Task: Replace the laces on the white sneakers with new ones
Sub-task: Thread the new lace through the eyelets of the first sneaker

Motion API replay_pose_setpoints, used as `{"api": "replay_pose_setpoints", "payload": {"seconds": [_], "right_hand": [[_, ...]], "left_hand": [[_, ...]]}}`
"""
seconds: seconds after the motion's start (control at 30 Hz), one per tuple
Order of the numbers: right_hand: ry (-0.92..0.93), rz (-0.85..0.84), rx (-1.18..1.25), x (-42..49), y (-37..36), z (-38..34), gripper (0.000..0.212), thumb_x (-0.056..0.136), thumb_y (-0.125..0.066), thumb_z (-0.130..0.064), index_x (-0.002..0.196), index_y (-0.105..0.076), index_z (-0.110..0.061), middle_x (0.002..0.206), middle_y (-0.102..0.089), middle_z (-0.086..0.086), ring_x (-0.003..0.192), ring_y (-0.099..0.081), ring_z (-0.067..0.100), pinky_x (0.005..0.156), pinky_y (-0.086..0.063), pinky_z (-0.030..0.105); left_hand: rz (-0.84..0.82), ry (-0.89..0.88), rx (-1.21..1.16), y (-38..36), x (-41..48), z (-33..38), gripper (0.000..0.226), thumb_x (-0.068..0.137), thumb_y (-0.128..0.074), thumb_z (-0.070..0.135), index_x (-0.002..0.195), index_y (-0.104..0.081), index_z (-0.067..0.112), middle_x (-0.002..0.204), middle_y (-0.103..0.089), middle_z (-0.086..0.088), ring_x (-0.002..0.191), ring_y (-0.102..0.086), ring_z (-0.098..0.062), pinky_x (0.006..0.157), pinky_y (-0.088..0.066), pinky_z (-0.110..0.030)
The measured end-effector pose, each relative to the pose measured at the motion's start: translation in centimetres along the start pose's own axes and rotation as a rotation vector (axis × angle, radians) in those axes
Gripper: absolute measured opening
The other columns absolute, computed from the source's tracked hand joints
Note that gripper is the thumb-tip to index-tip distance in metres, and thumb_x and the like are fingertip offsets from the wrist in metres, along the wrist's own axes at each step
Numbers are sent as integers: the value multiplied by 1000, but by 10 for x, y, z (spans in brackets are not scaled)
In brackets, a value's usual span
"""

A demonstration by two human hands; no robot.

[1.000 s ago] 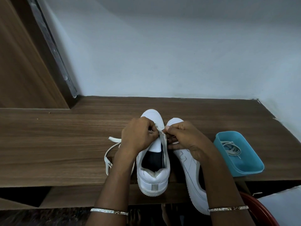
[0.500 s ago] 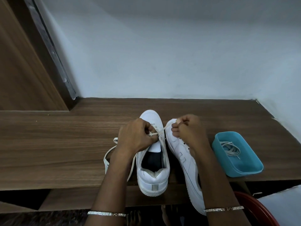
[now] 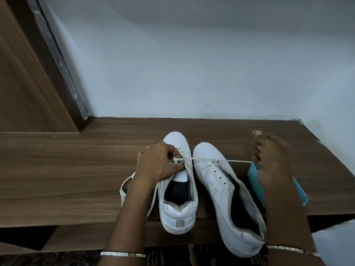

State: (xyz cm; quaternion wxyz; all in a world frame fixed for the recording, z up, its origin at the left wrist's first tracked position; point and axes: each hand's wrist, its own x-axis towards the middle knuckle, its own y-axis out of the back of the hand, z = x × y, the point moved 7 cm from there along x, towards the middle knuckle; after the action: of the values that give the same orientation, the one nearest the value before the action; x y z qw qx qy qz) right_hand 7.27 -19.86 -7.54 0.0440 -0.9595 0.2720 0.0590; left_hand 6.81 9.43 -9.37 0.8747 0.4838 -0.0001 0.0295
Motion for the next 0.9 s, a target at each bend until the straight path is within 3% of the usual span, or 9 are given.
{"api": "replay_pose_setpoints", "payload": {"seconds": [0.07, 0.17, 0.27, 0.37, 0.43, 0.57, 0.7, 0.83, 0.9], "right_hand": [[221, -7, -269, -9, -8, -18, 7, 90, -69, -22, 84, -72, -22, 57, -56, -15, 52, -47, 1, 54, -37, 18], [330, -311, -538, -31, -52, -16, 6, 85, -74, -30, 83, -74, -24, 76, -71, -16, 70, -62, -5, 66, -45, 17], [439, -578, -878, -54, -94, 8, 14, 81, -76, -38, 93, -77, -31, 88, -72, -15, 82, -65, -1, 70, -45, 21], [509, -669, -1047, -69, -116, 24, 8, 85, -73, -33, 91, -77, -30, 89, -68, -12, 79, -59, 2, 64, -36, 16], [491, -642, -1033, -67, -116, 25, 5, 85, -74, -30, 81, -76, -27, 86, -68, -10, 71, -55, 1, 60, -34, 14], [397, -568, -977, -54, -104, 24, 13, 88, -70, -25, 76, -69, -24, 88, -70, -9, 83, -61, 10, 72, -43, 27], [278, -287, -753, -32, -70, 9, 11, 93, -59, -22, 85, -65, -20, 85, -74, -4, 81, -67, 16, 79, -54, 37], [65, -7, -269, -13, -26, 4, 25, 103, -45, -21, 89, -64, -14, 79, -74, -3, 49, -57, 0, 56, -42, 23], [-46, 77, -31, -9, -15, 10, 23, 105, -39, -20, 93, -58, -16, 84, -75, 1, 44, -55, 0, 42, -33, 16]], "left_hand": [[3, -3, -9, 0, 0, 1, 21, 70, -73, 51, 85, -70, 38, 84, -64, 17, 85, -60, -7, 90, -45, -42], [25, -1, -46, 1, -1, 2, 26, 68, -76, 46, 86, -61, 35, 87, -60, 16, 89, -56, -8, 92, -41, -43], [59, 9, -62, 3, -2, -1, 43, 62, -77, 51, 90, -48, 35, 99, -54, 18, 102, -52, -14, 92, -36, -46], [58, 35, -50, 3, -3, -5, 60, 57, -76, 63, 99, -43, 35, 113, -49, 14, 113, -46, -19, 94, -33, -48], [47, 49, -48, 2, -3, -6, 67, 55, -74, 66, 104, -41, 34, 118, -47, 13, 119, -43, -21, 93, -31, -47], [42, 69, -78, 2, -3, -10, 71, 56, -76, 61, 109, -39, 33, 120, -41, 13, 125, -41, -21, 95, -30, -48], [45, 94, -97, 2, -2, -15, 76, 54, -77, 62, 114, -39, 33, 127, -42, 10, 127, -41, -21, 98, -32, -50], [38, 96, -94, 1, -2, -14, 78, 55, -79, 62, 113, -36, 33, 128, -40, 8, 127, -40, -21, 97, -32, -49], [37, 96, -93, 1, -2, -14, 77, 56, -80, 62, 112, -35, 33, 128, -40, 8, 127, -40, -22, 97, -32, -49]]}}
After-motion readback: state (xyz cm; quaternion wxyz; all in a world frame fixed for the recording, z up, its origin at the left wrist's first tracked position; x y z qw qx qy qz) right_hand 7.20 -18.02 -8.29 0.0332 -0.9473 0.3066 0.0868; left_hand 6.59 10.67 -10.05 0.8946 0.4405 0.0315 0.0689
